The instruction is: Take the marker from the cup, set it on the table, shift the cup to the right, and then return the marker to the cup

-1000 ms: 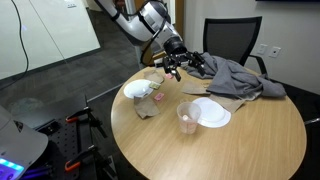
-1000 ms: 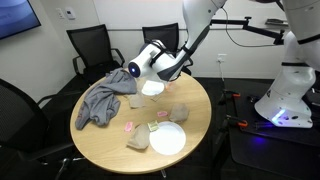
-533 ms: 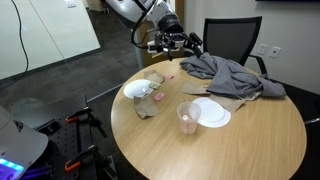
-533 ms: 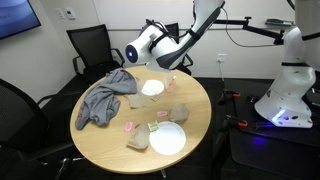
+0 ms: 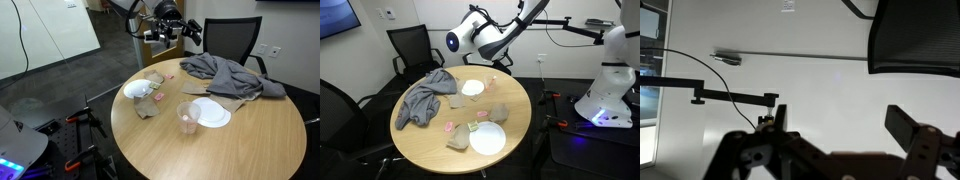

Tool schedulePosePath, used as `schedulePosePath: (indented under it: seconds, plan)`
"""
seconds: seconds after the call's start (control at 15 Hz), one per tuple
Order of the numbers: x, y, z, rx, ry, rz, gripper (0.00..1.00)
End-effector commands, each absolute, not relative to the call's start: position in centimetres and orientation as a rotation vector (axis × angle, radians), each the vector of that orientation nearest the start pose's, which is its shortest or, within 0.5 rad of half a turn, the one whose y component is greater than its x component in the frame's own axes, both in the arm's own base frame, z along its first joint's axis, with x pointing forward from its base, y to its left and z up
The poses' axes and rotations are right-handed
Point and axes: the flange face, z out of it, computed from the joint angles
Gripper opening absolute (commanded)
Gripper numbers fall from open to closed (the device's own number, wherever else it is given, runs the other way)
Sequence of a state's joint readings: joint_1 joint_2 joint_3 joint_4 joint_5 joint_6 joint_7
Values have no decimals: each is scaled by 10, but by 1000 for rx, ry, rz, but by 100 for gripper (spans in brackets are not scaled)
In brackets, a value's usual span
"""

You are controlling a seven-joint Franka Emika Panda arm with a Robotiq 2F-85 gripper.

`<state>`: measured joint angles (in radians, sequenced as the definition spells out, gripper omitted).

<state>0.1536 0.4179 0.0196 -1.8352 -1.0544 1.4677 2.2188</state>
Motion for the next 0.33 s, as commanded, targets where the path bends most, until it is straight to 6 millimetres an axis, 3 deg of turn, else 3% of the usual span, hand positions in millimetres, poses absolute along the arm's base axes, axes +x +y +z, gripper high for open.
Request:
schedulePosePath:
  seconds: [0.0,0.27]
  plan:
    - [585,0,318,1316,-1482,790,100]
    - [583,0,316,1317,-1476,787,100]
